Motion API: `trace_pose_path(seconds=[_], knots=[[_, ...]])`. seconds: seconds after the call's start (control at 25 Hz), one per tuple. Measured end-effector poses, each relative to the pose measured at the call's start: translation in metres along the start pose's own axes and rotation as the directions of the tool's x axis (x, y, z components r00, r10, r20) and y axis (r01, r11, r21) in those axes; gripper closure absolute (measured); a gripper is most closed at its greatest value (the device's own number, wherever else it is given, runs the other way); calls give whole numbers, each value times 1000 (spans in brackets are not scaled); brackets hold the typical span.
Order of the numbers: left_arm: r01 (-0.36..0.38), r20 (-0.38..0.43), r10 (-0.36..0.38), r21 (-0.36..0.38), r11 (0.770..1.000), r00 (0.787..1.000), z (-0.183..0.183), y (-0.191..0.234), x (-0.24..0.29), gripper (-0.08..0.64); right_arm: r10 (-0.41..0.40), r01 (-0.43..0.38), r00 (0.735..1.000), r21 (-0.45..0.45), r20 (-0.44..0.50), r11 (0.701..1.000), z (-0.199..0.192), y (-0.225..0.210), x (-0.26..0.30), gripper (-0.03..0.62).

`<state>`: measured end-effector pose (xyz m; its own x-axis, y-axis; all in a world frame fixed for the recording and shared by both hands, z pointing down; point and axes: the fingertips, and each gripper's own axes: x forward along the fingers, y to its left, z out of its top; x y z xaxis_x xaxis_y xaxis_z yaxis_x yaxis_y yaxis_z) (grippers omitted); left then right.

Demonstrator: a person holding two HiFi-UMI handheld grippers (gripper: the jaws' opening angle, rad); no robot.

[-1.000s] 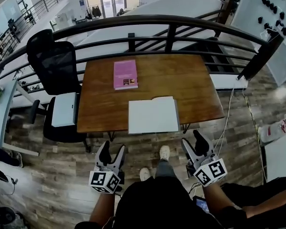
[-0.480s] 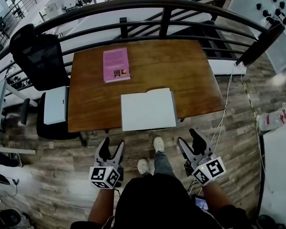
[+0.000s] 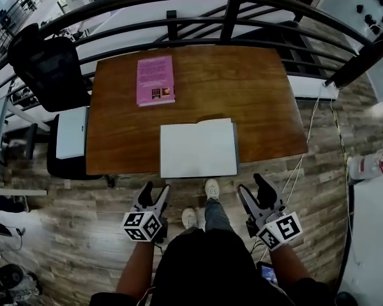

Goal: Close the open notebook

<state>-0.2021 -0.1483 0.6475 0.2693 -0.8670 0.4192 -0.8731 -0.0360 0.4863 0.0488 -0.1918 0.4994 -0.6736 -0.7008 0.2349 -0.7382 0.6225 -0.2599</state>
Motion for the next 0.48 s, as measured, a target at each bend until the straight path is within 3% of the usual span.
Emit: trace_pose_path(seconds=[0.28,0.48], knots=[[-70,-74,59,-151,986,996,-27,26,34,259,0,0,1000,-21,-28,1000,9,-29,4,370],[-79,-132,49,-229,970,990,-45,39,54,261,-10,9,999,-20,-51,1000,8,-44,9,373]])
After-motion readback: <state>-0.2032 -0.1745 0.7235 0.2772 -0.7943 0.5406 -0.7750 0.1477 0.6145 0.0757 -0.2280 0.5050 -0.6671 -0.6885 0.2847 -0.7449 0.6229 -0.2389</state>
